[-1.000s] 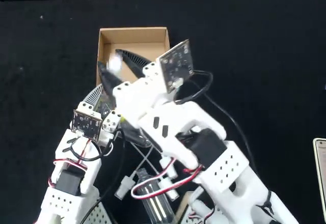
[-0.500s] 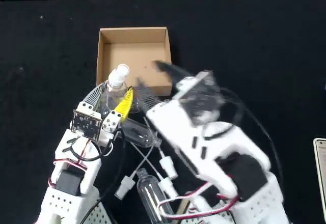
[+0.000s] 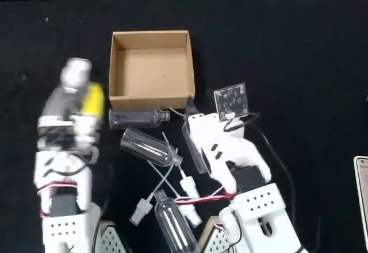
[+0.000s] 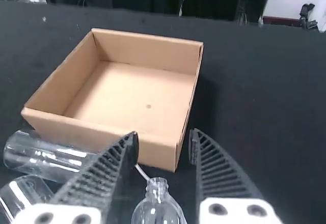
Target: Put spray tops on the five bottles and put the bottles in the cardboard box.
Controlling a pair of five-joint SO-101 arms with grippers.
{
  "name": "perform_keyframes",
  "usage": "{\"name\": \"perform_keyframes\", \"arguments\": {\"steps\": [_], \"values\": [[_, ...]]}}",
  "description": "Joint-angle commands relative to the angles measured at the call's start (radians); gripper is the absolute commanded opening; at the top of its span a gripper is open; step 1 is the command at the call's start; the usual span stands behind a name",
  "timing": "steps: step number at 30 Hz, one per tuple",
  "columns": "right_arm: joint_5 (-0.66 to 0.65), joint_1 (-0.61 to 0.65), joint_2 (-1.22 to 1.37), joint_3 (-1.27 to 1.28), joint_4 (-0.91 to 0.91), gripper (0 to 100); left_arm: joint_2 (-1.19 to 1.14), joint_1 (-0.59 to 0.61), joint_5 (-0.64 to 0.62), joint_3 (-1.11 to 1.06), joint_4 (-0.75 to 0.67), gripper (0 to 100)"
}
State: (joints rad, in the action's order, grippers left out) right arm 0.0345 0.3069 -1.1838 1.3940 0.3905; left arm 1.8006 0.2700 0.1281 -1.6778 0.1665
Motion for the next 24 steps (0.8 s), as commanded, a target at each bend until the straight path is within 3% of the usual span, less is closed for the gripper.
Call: {"name": "perform_keyframes", "arguments": {"steps": [1,5,8,13,24], "values": [[0.009,-0.028,-0.027,0.005,-0.048,13.8,0.008,0.186,0.0,-0.022,-0.101,4],[0.009,-0.025,-0.028,0.025,-0.051,13.8,-0.046,0.272,0.006,-0.025,-0.104,4],[0.009,-0.025,-0.028,0.027,-0.049,13.8,-0.127,0.337,0.006,-0.03,-0.184,4],[0.009,-0.025,-0.022,0.03,-0.048,13.8,-0.373,0.421,0.0,-0.03,-0.494,4],[0.009,-0.025,-0.028,0.047,-0.051,13.8,-1.085,0.432,0.008,-0.002,-1.086,4]]}}
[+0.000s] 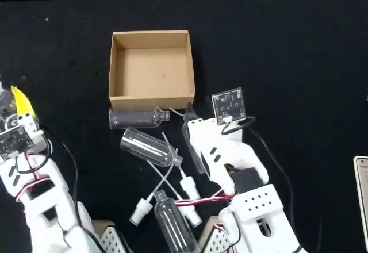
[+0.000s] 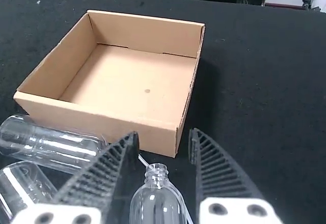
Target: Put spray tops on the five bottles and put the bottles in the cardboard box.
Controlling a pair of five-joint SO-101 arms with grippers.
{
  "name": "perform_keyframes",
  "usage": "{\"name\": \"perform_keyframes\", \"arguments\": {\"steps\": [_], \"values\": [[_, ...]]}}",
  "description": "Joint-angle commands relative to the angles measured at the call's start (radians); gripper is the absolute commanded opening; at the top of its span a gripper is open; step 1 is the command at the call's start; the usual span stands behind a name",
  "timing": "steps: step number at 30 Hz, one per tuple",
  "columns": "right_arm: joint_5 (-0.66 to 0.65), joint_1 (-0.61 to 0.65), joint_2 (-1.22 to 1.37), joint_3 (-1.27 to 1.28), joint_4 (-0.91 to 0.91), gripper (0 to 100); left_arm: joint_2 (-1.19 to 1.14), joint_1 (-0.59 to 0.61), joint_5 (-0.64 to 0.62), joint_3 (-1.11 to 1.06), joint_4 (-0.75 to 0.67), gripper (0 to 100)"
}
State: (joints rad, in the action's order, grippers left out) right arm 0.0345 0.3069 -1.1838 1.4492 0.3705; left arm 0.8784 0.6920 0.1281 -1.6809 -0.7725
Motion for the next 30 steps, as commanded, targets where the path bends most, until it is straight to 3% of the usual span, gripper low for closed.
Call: {"name": "perform_keyframes", "arguments": {"steps": [1,7,11,15,20,30], "values": [[0.009,-0.025,-0.028,-0.008,-0.031,13.8,-0.221,0.021,0.008,0.01,-0.186,4],[0.009,-0.025,-0.028,-0.008,-0.031,13.8,-0.559,0.159,0.0,0.136,-0.342,4],[0.009,-0.025,-0.028,-0.008,-0.032,13.8,-0.753,0.216,0.0,0.168,-0.526,4],[0.009,-0.025,-0.028,-0.008,-0.034,13.8,-0.931,0.232,0.0,0.171,-0.736,4],[0.009,-0.025,-0.028,-0.008,-0.034,13.8,-1.166,0.254,-0.002,0.257,-0.891,4],[0.009,-0.025,-0.028,-0.008,-0.034,13.8,-1.467,0.332,-0.002,0.466,-0.962,4]]}}
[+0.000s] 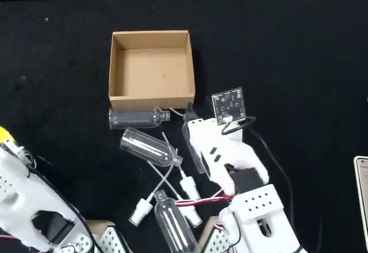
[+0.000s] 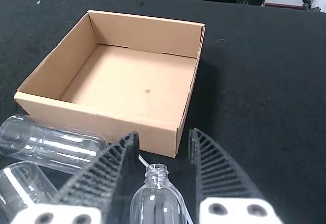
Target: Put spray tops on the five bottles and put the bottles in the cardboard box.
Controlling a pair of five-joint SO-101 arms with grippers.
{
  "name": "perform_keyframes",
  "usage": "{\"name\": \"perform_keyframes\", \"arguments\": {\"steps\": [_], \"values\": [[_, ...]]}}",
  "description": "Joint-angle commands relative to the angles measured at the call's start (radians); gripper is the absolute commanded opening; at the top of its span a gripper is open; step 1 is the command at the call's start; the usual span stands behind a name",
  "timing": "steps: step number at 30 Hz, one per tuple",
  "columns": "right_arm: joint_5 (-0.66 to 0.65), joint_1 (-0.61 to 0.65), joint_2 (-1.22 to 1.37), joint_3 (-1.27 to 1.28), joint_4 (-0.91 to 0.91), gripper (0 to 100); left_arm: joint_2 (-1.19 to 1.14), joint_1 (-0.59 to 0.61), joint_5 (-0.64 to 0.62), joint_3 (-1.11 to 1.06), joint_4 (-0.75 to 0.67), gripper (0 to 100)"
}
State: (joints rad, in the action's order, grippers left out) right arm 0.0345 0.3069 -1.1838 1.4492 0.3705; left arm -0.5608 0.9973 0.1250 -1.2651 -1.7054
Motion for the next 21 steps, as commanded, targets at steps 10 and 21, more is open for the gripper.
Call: {"name": "perform_keyframes", "arguments": {"steps": [10,21], "values": [[0.009,-0.025,-0.028,-0.008,-0.034,13.8,-0.04,0.025,0.002,0.047,-0.029,6],[0.009,-0.025,-0.028,-0.01,-0.034,13.8,-0.031,0.031,0.002,0.036,-0.029,29]]}}
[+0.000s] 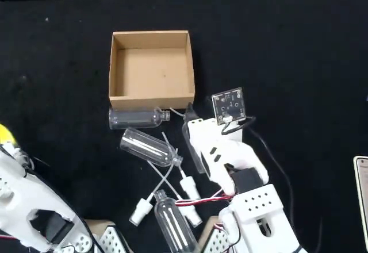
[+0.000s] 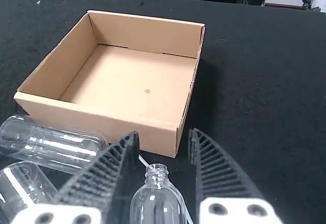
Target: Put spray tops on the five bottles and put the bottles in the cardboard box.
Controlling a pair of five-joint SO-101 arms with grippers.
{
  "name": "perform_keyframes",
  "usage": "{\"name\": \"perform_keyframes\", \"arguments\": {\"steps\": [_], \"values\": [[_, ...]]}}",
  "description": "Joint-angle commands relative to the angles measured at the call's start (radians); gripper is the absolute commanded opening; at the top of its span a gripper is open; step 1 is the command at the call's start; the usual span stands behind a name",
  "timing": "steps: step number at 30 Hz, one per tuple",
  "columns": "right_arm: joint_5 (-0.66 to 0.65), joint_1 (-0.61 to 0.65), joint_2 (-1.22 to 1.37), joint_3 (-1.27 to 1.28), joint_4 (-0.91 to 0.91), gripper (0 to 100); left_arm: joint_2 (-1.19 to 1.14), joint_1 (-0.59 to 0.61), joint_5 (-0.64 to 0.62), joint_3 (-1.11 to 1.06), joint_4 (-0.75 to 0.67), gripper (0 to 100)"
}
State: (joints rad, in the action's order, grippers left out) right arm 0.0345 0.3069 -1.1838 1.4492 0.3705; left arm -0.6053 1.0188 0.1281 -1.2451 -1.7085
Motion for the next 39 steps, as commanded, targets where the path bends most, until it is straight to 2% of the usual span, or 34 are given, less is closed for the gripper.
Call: {"name": "perform_keyframes", "arguments": {"steps": [1,13,19,24,31,39], "values": [[0.009,-0.025,-0.028,-0.01,-0.034,13.8,0.014,0.01,-0.002,0.016,-0.026,29],[0.009,-0.025,-0.028,-0.013,-0.034,13.8,0.017,0.018,0.006,0.015,-0.029,29],[0.009,-0.025,-0.028,-0.015,-0.034,13.8,0.104,0.012,-0.002,-0.048,-0.029,44],[0.009,-0.025,-0.028,-0.015,-0.034,13.8,0.19,0.021,-0.002,-0.071,-0.028,40],[0.009,-0.025,-0.028,-0.013,-0.034,13.8,0.292,0.01,-0.002,-0.179,-0.025,39],[0.009,-0.025,-0.028,-0.01,-0.034,13.8,0.239,0.018,0.0,-0.131,-0.023,39]]}}
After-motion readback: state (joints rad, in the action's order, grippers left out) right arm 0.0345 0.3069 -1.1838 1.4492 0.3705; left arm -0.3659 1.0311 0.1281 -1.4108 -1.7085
